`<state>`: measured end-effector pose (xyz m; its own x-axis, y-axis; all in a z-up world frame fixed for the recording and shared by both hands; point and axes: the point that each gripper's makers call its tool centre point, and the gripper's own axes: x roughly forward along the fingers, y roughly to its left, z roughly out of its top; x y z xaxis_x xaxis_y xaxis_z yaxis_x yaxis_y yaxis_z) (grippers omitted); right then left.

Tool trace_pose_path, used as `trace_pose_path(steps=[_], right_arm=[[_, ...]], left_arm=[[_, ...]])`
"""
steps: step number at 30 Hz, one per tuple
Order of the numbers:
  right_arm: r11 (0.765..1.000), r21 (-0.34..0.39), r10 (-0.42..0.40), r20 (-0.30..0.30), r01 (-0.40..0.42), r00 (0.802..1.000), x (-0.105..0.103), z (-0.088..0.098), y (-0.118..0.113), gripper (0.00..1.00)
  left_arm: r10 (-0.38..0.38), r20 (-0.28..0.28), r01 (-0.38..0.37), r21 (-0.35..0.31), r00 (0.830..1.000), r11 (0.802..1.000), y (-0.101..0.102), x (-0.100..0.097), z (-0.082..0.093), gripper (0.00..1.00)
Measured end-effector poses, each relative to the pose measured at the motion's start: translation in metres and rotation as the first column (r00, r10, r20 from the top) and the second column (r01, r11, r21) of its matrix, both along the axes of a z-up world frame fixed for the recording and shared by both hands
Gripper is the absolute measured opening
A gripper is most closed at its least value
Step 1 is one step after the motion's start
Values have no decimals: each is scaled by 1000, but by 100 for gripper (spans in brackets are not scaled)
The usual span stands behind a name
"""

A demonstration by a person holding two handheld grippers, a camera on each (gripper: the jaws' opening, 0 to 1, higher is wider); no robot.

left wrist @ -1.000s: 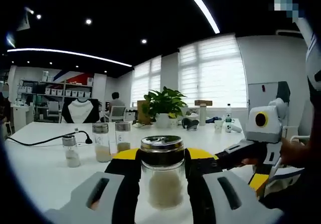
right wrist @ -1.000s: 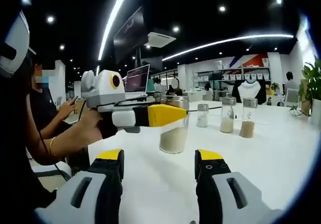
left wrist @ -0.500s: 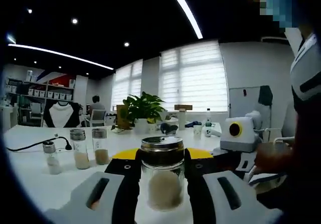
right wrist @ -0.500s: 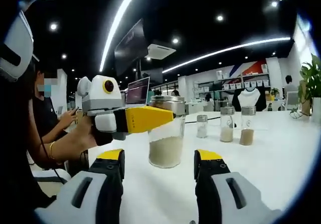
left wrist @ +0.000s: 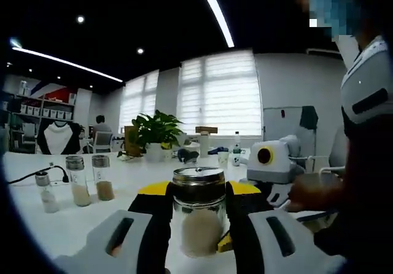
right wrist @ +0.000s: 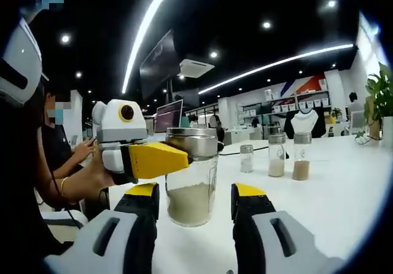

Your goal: Rotate the seasoning bottle until the label or dispensing opening points toward the visible target arrow and the bottle remains upright within the marked orientation range

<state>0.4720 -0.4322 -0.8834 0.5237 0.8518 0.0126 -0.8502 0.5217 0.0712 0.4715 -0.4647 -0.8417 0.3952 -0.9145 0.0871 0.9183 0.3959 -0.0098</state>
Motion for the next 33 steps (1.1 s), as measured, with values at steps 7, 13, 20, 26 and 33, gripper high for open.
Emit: trace_pose_path(steps=[7,13,20,26,33], right_arm=[[999,28,21,-2,-21,1000,0,1,4,31],[1000,15,26,-3,-26,1000,4,-1,5,31],[999,2,39,5,-39,999,3,-5,7,31],[999,-28,24,6,-24,1000,6,-14,10,31],[1000,-15,-24,21,24,1000,8,-13,12,31]], left_arm=[[-10,-24,10,-14,1000,1000,1,4,-2,36],[-45,-20,45,-11,999,999,1,5,-3,36],[-128,-2,128,35,992,991,0,2,-6,36],[-125,-5,125,82,992,989,2,5,-15,36],[-117,-3,116,89,993,989,6,9,-17,36]])
